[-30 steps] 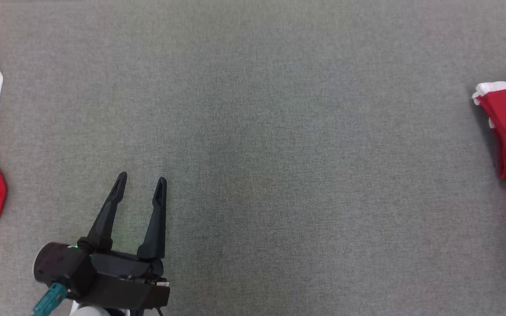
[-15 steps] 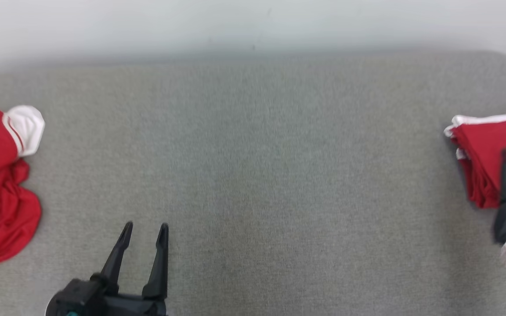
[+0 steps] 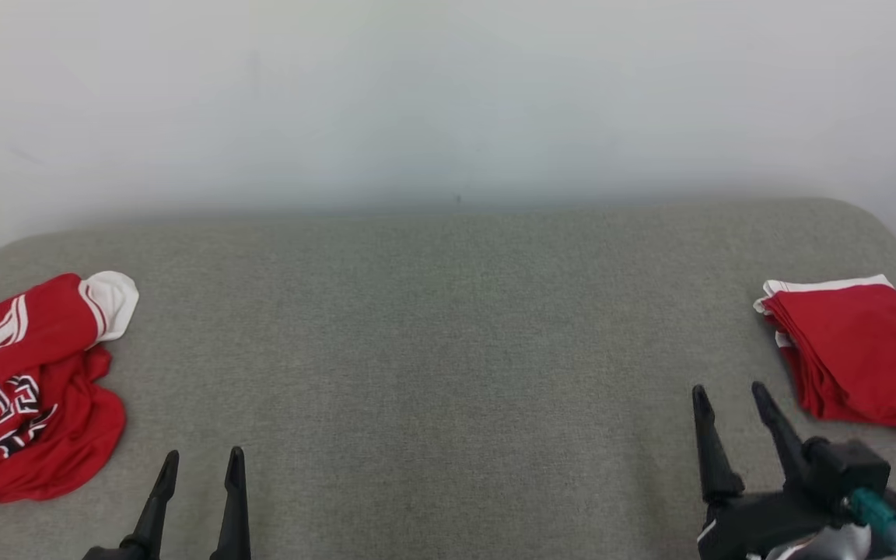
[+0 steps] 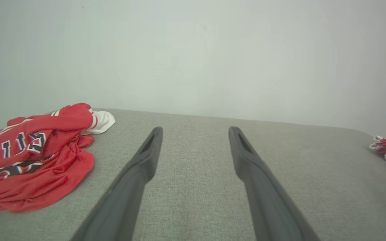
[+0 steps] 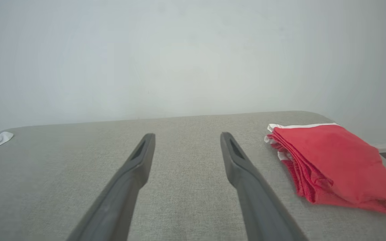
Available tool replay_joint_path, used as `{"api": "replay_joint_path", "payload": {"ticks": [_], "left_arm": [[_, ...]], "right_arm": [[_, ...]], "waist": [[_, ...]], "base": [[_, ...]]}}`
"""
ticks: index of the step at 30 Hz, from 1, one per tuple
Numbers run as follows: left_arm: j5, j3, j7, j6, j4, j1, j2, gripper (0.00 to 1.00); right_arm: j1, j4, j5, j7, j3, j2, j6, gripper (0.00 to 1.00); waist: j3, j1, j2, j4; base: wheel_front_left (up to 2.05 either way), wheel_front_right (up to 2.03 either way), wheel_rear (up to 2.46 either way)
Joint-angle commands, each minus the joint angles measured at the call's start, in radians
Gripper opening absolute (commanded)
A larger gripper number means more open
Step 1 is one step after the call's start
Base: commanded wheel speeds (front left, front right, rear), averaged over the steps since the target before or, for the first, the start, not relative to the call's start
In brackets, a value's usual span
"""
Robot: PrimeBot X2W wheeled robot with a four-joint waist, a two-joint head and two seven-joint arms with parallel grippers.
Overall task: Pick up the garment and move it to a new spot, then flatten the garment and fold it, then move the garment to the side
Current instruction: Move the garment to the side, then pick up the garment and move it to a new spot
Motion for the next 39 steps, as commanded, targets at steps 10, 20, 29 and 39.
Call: {"api": "replay_joint_path", "payload": {"ticks": [10,20,29,39], "left_arm": [[0.062,0.015,-0.004,-0.010,0.033,0.029,0.000,1.00],[0.076,0.028,-0.004,-0.010,0.018,0.039,-0.014,1.00],[0.075,0.018,-0.004,-0.011,0.006,0.043,-0.019,1.00],[0.066,0.013,-0.004,-0.011,0.006,0.045,-0.004,1.00]], "right_arm": [[0.084,0.055,0.081,-0.056,0.054,0.018,-0.002,1.00],[0.061,0.079,0.074,-0.060,0.053,0.019,-0.002,1.00],[0.062,0.077,0.074,-0.060,0.056,0.019,-0.002,1.00],[0.067,0.087,0.095,-0.052,0.091,0.019,-0.002,1.00]], "waist": [[-0.037,0.0004,0.0002,0.052],[-0.032,0.0004,0.0002,0.060],[-0.025,0.0004,0.0002,0.068],[-0.031,0.0004,0.0002,0.174]], "base": [[0.00,0.00,0.00],[0.00,0.00,0.00],[0.00,0.00,0.00],[0.00,0.00,0.00]]}}
